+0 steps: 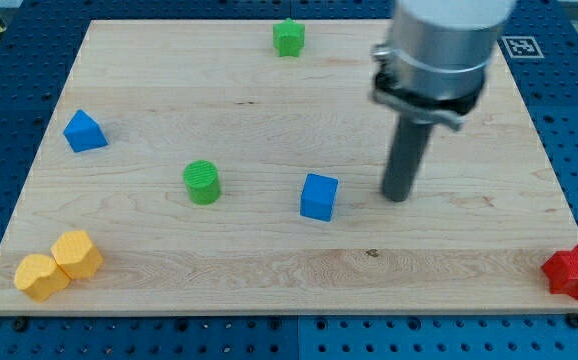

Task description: Move red star slightly left

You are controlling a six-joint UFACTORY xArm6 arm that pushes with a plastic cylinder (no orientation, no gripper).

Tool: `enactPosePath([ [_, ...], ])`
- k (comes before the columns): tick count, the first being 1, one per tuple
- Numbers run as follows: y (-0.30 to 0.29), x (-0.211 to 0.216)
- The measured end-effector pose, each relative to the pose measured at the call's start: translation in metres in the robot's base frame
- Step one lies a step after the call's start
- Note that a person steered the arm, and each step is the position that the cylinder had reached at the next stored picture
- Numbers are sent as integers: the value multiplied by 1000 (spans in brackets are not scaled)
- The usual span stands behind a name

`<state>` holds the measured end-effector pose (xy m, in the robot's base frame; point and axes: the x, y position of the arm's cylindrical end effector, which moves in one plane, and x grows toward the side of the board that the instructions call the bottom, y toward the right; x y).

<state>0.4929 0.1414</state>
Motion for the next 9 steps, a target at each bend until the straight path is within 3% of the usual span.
enactPosePath([
  [1, 92, 2],
  [2, 172, 42],
  [3, 203, 66],
  [4, 203, 73],
  [5, 203, 120],
  [7, 178, 122],
  [9, 141, 98],
])
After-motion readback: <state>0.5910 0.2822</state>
